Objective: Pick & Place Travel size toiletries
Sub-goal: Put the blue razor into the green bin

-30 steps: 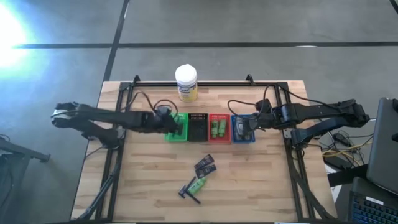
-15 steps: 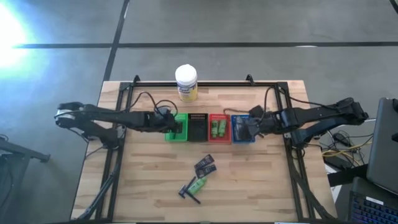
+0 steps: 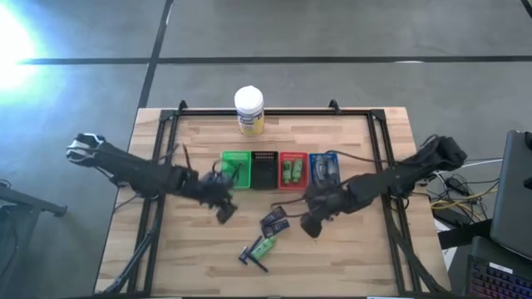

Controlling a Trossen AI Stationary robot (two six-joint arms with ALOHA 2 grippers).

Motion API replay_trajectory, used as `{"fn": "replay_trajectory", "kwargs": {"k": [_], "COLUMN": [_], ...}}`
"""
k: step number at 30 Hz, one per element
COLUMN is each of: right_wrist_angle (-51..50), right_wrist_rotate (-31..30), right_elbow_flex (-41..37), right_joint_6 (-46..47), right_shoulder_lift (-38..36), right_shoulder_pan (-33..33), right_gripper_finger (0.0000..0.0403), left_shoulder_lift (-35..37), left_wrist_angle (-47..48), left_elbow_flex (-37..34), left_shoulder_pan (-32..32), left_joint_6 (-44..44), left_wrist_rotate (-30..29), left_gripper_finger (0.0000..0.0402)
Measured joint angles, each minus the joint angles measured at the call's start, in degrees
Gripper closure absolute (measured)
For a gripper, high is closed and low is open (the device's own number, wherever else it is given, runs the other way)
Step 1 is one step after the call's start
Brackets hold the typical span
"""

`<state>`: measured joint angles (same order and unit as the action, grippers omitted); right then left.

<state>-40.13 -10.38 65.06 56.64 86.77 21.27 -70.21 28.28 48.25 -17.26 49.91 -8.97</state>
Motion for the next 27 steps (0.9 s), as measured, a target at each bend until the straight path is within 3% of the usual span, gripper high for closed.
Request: {"fn": "replay_trajectory", "kwargs": {"k": [4, 9, 16, 23, 27], "right_wrist_angle": [-9.1, -18.4, -22.5, -22.3, -22.2], "right_wrist_rotate": [-2.5, -3.1, -3.2, -5.1, -6.4], "right_elbow_flex": [5.0, 8.4, 6.4, 2.8, 1.2], "right_joint_6": [4.9, 8.1, 7.5, 9.7, 12.5], "right_shoulder_lift": [4.4, 6.1, 2.0, -2.7, -4.7], "right_shoulder_pan": [0.6, 1.2, 3.2, 6.5, 8.8], "right_gripper_finger": [0.0127, 0.0141, 0.0155, 0.0163, 0.0166], "left_shoulder_lift": [-4.6, -14.8, -30.0, -44.2, -49.9], "left_wrist_angle": [-0.8, -0.8, 2.2, 18.3, 22.1], "left_elbow_flex": [0.2, 4.7, 20.7, 38.8, 45.8], "left_shoulder_pan": [-6.6, -8.7, -8.8, -8.7, -8.8], "left_joint_6": [6.1, 13.2, 17.9, 17.5, 16.5], "left_wrist_rotate": [-1.4, -2.3, -2.5, -1.6, 0.0], "left_gripper_finger": [0.0175, 0.0177, 0.0177, 0.0177, 0.0177]}}
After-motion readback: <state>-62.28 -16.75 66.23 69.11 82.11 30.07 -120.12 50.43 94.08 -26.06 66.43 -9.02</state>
